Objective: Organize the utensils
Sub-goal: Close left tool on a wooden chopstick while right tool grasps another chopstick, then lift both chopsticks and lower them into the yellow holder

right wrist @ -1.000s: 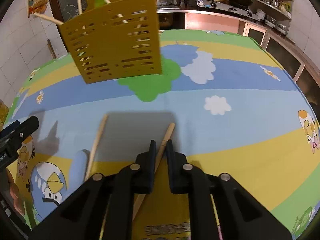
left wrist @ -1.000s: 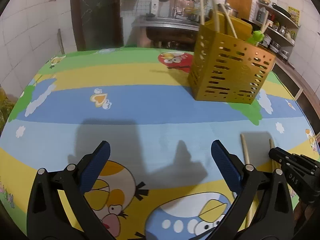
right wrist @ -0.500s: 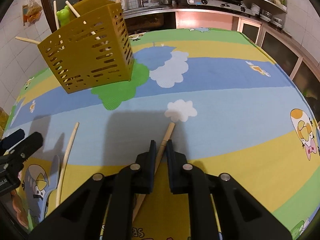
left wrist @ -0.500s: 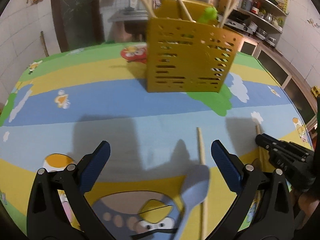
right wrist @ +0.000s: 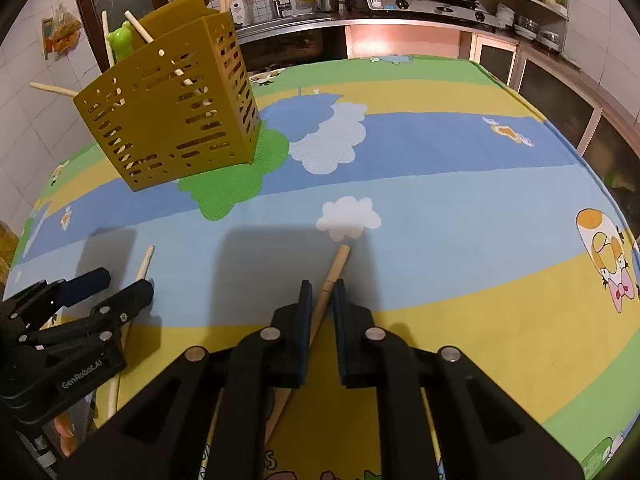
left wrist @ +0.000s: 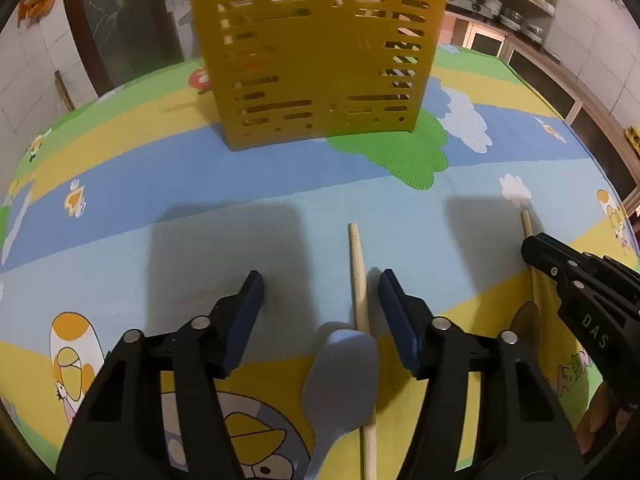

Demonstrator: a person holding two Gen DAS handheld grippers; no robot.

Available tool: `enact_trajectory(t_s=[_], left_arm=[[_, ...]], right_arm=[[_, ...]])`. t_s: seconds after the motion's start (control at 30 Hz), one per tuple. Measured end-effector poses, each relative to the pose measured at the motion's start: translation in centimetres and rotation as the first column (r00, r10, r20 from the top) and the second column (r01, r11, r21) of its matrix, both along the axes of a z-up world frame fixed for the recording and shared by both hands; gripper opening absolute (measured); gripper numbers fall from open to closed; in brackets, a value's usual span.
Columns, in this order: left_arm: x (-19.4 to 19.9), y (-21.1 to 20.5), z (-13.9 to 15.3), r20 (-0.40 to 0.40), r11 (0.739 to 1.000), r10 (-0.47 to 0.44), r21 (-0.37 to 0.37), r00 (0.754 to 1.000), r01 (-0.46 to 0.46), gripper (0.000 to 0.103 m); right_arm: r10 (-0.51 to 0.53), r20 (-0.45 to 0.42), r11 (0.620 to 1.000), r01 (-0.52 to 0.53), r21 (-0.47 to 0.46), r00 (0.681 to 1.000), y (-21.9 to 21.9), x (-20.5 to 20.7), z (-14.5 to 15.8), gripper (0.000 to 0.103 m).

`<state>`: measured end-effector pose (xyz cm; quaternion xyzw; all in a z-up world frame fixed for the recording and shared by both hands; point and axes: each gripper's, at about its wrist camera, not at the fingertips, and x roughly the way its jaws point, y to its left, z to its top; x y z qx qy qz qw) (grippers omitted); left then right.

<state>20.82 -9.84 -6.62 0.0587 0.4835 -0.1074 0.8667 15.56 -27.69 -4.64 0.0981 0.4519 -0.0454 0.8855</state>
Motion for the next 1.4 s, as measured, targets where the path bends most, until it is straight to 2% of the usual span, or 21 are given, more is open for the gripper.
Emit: enact_trajectory(t_s=[0.1, 0.17, 0.27, 0.57, 0.7, 0.97, 1.2, 1.4], left_arm=[[0.3, -0.2, 0.1, 0.004, 1.0, -0.007, 0.012, 1.0, 0.007, 0.036], [0.7, -0.3, 0.2, -0.001, 1.0, -0.001, 0.016, 1.0, 0.001, 0.02], [1.0, -0.2, 0.3, -0.009, 1.0, 0.007, 0.008, 1.0, -0.007, 0.008], [0.6, 0.3, 0.2, 0.019, 1.0, 0.005, -0.019, 1.0, -0.005, 0.008], [0.3, 0.6, 0.4, 0.034, 1.0, 0.014, -0.027, 0.999, -0.013, 0.008], [-1.1, 1.6, 3.3, 0.148, 0.997, 0.028, -0.076, 0.989, -0.017, 0.006], [-2.3, 3.1, 7.0, 0.266, 0.992, 0.061, -0.123, 0.962, -0.029, 0.005], [-3.6, 4.2, 10.5, 0.382, 0.987, 0.089, -0.159, 0.92, -0.03, 0.005]], right_arm=[[-0.002, 0.002, 1.0, 0.002, -0.017, 1.0, 0.2, 0.0, 0.0, 0.011], [-0.005, 0.002, 1.0, 0.005, -0.026, 1.0, 0.4, 0.0, 0.0, 0.011], [-0.01, 0.003, 0.999, 0.01, -0.042, 1.0, 0.7, 0.0, 0.0, 0.011], [-0.037, 0.035, 0.996, 0.04, -0.077, 0.999, 1.5, -0.2, 0.0, 0.01], [-0.039, 0.048, 0.997, 0.042, -0.06, 0.998, 1.6, -0.4, 0.0, 0.009], [-0.03, 0.115, 0.997, 0.037, -0.061, 0.993, 2.1, -0.9, 1.3, 0.008], [-0.05, 0.253, 0.996, 0.066, -0.055, 0.966, 1.7, -1.8, 4.4, 0.007], [-0.059, 0.378, 0.994, 0.089, -0.062, 0.924, 1.2, -3.1, 8.0, 0.006]])
